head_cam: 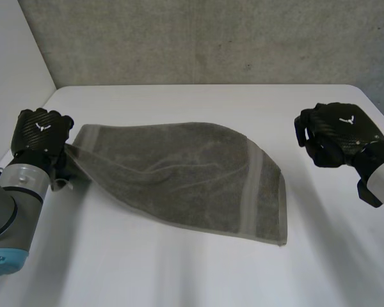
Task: Fold the towel.
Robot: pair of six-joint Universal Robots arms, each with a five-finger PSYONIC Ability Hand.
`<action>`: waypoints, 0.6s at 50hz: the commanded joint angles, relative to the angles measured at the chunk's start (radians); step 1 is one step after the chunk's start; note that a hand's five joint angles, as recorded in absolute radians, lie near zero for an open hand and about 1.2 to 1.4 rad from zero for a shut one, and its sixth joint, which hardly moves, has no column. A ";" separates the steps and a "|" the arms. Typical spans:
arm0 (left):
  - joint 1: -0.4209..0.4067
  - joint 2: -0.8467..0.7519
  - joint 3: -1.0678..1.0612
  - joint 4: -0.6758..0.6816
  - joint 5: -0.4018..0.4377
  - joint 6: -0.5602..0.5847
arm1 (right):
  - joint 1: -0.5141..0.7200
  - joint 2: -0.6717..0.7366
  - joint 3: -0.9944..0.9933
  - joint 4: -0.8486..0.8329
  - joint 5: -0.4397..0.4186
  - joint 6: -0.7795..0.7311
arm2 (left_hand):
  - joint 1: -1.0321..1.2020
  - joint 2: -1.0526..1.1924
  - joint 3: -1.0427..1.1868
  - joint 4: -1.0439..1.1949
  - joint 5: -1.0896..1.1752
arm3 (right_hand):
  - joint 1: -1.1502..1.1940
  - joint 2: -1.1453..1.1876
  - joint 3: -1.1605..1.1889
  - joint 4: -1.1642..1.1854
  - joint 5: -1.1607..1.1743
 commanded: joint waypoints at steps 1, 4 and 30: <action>-0.014 -0.024 -0.015 0.003 -0.001 0.001 | 0.069 0.239 -0.001 0.019 0.014 -0.096 | -0.057 -0.121 -0.144 -0.123 -0.256 | 0.040 0.074 0.052 0.054 0.057; -0.017 -0.036 -0.015 0.002 -0.001 0.001 | 0.080 0.289 -0.003 0.031 0.017 -0.157 | -0.057 -0.121 -0.144 -0.123 -0.256 | -0.015 0.019 -0.003 -0.001 0.002; -0.020 -0.079 -0.015 0.005 -0.001 0.001 | 0.074 0.343 0.130 0.008 -0.032 -0.457 | -0.057 -0.121 -0.144 -0.123 -0.256 | -0.916 -0.882 -0.904 -0.902 -0.899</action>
